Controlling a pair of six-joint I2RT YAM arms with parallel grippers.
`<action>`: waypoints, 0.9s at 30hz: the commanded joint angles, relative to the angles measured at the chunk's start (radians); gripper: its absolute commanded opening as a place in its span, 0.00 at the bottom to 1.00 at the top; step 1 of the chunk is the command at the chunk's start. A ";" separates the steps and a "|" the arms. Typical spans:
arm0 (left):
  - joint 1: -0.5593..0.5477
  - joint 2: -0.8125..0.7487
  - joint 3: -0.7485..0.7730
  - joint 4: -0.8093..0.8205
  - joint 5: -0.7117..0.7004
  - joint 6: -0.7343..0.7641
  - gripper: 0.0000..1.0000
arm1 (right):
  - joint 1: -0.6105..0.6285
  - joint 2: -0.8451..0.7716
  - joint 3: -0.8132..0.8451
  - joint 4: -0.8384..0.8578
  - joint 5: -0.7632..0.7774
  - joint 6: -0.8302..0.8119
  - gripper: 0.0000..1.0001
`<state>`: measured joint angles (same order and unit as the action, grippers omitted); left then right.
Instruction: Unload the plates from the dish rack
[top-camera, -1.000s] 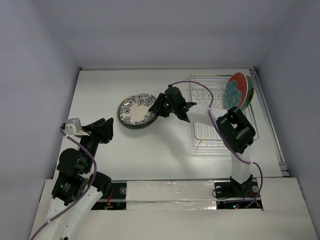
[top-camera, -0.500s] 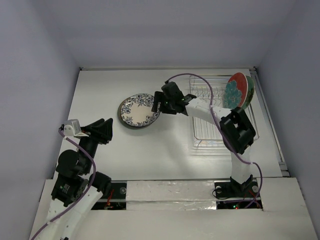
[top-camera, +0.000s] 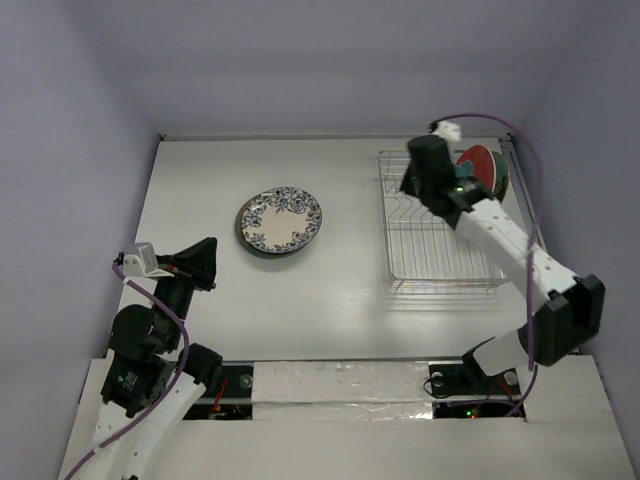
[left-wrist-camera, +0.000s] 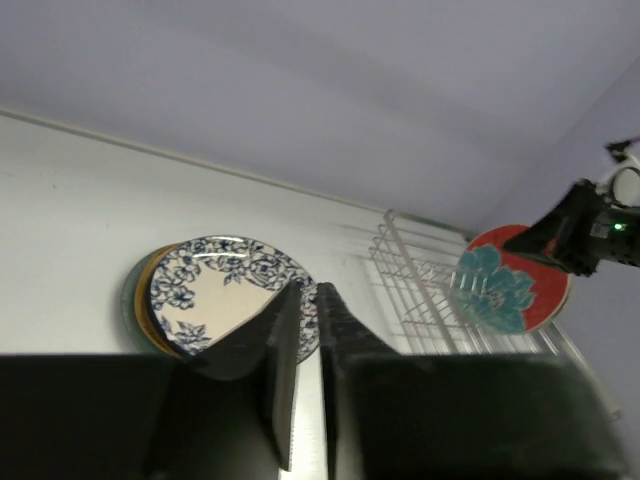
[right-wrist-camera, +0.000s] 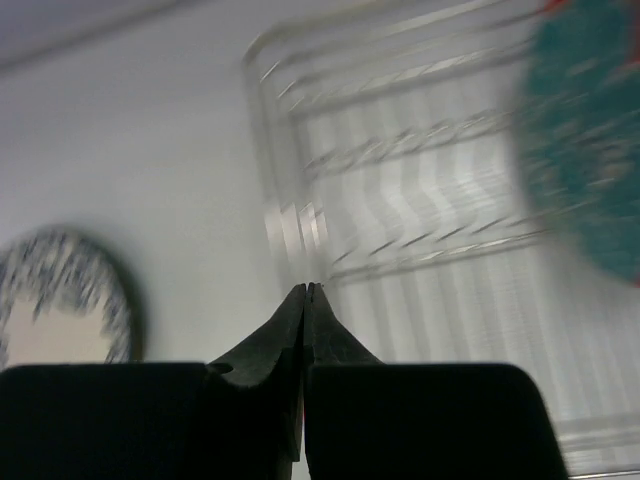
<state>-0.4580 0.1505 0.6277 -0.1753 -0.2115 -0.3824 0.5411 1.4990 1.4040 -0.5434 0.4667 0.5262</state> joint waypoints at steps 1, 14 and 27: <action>0.001 -0.019 -0.008 0.046 0.004 0.005 0.05 | -0.168 -0.101 -0.052 -0.064 0.220 -0.061 0.00; -0.019 -0.054 -0.002 0.039 0.004 0.008 0.19 | -0.512 -0.091 -0.011 -0.069 0.064 -0.241 0.47; -0.028 -0.045 -0.002 0.040 0.004 0.010 0.22 | -0.564 0.130 0.032 0.060 0.040 -0.410 0.30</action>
<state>-0.4786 0.1070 0.6277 -0.1764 -0.2111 -0.3805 -0.0147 1.6230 1.3941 -0.5606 0.5175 0.1822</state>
